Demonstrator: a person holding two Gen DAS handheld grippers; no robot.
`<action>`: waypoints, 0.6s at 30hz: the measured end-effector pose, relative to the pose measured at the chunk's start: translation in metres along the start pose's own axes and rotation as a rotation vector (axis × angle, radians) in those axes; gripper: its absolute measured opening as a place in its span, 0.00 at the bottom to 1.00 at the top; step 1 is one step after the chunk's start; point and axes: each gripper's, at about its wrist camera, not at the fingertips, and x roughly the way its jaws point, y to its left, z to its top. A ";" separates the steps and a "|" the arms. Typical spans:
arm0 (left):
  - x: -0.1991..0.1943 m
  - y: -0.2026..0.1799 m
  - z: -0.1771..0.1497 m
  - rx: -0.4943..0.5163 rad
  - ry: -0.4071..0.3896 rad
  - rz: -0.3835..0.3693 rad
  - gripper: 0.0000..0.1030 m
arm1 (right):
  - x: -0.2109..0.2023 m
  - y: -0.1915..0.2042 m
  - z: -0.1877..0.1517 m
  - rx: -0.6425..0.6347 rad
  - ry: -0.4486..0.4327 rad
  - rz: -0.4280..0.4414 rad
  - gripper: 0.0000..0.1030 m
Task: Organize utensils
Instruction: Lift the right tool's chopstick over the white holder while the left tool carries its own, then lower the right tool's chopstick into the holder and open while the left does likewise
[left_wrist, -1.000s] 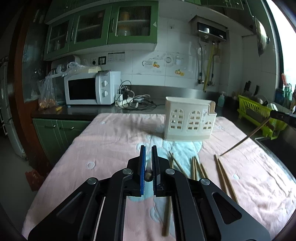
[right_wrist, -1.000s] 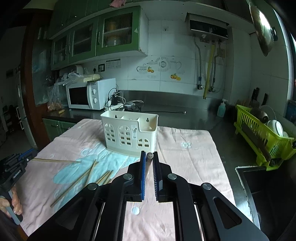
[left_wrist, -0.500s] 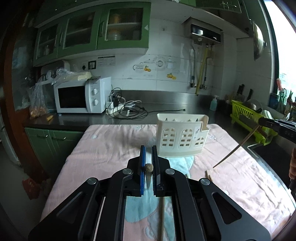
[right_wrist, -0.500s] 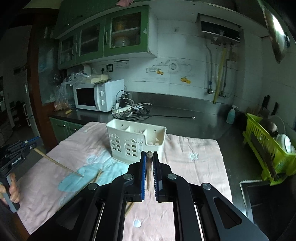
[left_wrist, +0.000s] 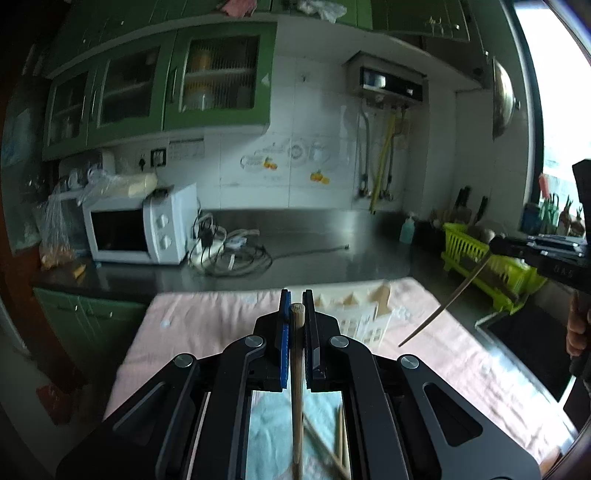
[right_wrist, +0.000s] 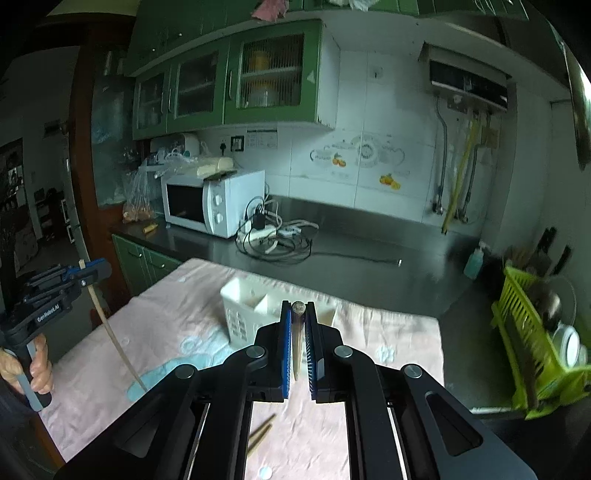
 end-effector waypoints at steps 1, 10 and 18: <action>0.000 -0.002 0.008 0.003 -0.012 -0.001 0.05 | 0.000 -0.001 0.007 -0.001 -0.006 -0.001 0.07; 0.028 -0.019 0.103 0.020 -0.138 -0.031 0.05 | 0.022 -0.016 0.050 0.003 -0.025 -0.035 0.07; 0.098 -0.036 0.132 0.019 -0.161 -0.030 0.05 | 0.071 -0.030 0.054 0.024 0.021 -0.037 0.07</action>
